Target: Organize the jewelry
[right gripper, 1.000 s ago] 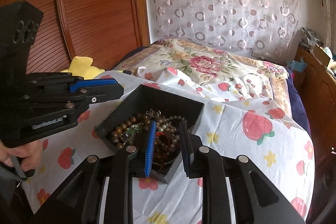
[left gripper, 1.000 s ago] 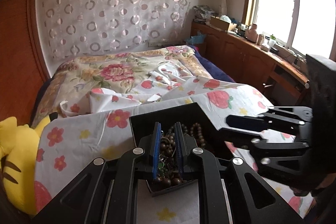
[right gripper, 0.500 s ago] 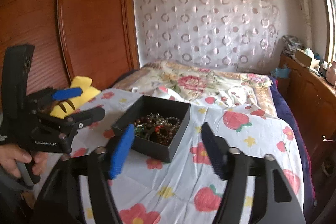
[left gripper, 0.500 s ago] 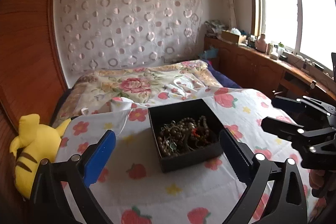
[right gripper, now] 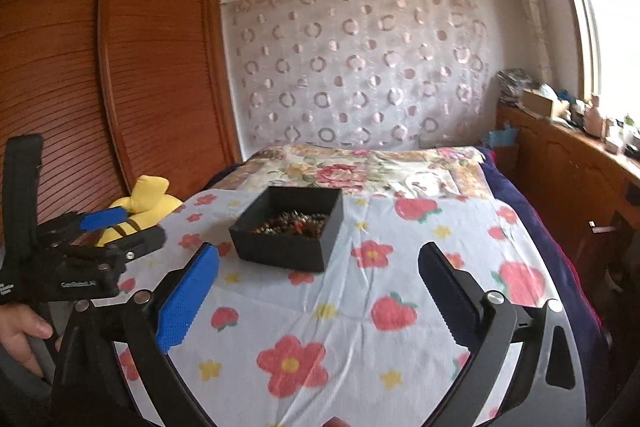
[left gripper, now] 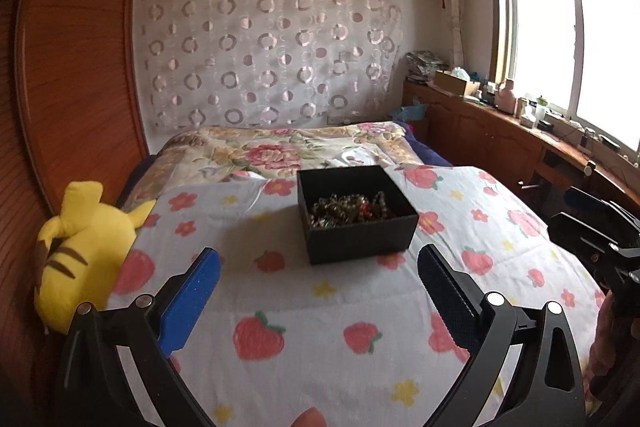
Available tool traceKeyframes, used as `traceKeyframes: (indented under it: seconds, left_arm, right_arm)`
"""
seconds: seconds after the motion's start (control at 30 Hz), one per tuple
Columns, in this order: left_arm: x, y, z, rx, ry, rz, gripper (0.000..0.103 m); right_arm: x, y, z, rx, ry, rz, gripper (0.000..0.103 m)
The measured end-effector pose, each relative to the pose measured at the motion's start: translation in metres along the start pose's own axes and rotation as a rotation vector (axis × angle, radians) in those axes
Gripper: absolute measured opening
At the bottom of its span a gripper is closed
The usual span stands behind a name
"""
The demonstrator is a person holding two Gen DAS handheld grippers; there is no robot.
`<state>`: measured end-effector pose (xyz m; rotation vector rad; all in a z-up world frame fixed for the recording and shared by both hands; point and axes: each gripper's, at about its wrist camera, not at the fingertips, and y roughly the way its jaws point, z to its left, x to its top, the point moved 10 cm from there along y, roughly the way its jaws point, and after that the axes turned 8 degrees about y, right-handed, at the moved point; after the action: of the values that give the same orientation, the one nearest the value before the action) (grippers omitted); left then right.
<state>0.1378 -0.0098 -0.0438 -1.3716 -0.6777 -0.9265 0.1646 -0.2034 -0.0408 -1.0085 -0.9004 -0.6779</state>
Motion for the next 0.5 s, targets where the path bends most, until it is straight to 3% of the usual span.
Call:
traceKeyframes:
  seconds: [0.5]
  left_arm:
    - [-0.015,-0.011,0.003,0.028,0.001,0.006,0.095]
  right_arm:
    - [-0.005,-0.006,-0.004,-0.068,-0.002,-0.028,0.101]
